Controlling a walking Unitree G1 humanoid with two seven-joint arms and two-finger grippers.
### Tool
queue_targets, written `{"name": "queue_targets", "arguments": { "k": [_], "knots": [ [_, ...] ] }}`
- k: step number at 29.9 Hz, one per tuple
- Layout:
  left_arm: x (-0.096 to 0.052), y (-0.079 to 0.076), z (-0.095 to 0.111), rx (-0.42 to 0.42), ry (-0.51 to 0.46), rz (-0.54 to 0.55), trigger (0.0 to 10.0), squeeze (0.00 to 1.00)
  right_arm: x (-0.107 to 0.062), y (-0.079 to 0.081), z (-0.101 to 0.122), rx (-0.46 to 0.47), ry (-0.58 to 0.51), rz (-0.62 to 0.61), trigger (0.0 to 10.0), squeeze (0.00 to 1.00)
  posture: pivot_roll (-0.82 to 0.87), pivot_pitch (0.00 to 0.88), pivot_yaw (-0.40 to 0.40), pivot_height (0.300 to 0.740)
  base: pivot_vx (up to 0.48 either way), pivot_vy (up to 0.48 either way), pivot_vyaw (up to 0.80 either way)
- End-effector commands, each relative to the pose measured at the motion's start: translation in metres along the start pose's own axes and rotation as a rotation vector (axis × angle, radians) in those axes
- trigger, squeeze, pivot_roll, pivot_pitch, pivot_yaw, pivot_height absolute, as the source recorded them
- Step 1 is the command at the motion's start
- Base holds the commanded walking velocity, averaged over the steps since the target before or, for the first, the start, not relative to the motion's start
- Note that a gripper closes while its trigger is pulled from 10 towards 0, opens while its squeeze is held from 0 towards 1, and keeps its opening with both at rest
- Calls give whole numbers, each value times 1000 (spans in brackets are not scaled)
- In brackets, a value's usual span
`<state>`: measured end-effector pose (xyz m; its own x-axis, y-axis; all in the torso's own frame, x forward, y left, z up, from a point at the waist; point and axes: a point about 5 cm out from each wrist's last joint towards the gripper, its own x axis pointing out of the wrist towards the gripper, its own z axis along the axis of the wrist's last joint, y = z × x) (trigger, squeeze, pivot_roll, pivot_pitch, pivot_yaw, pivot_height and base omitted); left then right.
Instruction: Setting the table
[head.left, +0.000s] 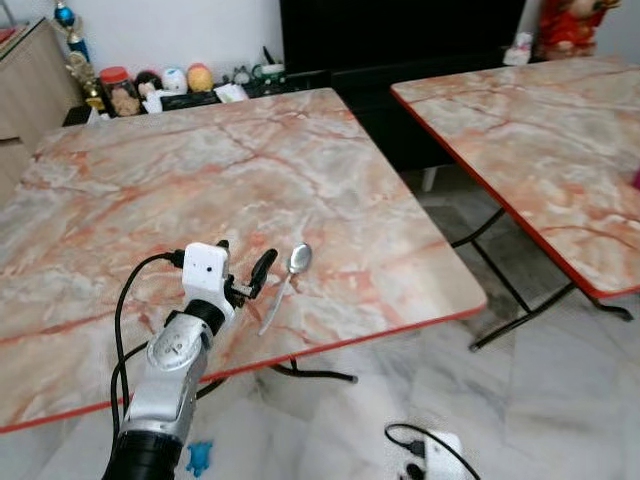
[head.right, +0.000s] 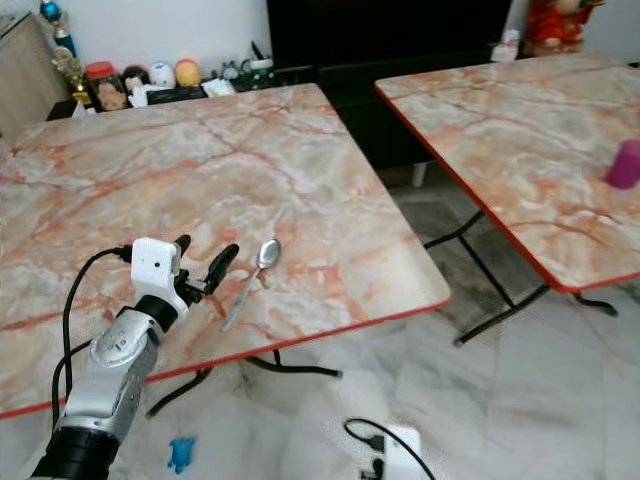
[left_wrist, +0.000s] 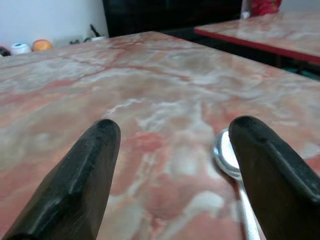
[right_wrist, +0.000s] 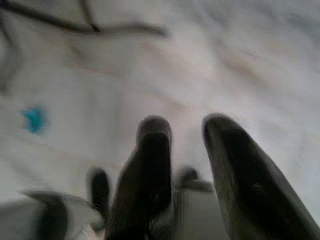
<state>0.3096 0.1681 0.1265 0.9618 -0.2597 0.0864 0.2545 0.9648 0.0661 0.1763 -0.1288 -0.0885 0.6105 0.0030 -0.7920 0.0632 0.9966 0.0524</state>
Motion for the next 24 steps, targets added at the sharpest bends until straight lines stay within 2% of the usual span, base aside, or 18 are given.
{"name": "queue_targets", "arguments": {
  "k": [1,6,9,15,17,24],
  "knots": [
    [3,-6,2,-10,-7,-32,10000,0,-2,-11,-9,-8,35,-39,10000,0,132,0,27,740,0,0,0],
    [0,-5,2,-18,-7,-56,10000,0,-1,-7,-6,-12,32,-33,10000,0,131,0,27,740,0,0,0],
    [-1,-6,1,-15,7,-78,10000,0,0,-13,-2,-12,26,-39,10000,0,132,0,27,740,0,0,0],
    [1,-10,-3,-23,71,-134,10000,0,-3,-39,-5,-12,26,-71,10000,0,139,0,21,740,0,0,0],
    [10,-13,-3,-4,94,-141,10000,0,-4,-48,-7,-13,24,-78,10000,0,143,0,17,740,0,0,0],
    [24,-19,-4,-7,97,-131,10000,0,-6,-47,-12,-11,24,-76,10000,0,124,0,22,740,0,0,0]
  ]
}}
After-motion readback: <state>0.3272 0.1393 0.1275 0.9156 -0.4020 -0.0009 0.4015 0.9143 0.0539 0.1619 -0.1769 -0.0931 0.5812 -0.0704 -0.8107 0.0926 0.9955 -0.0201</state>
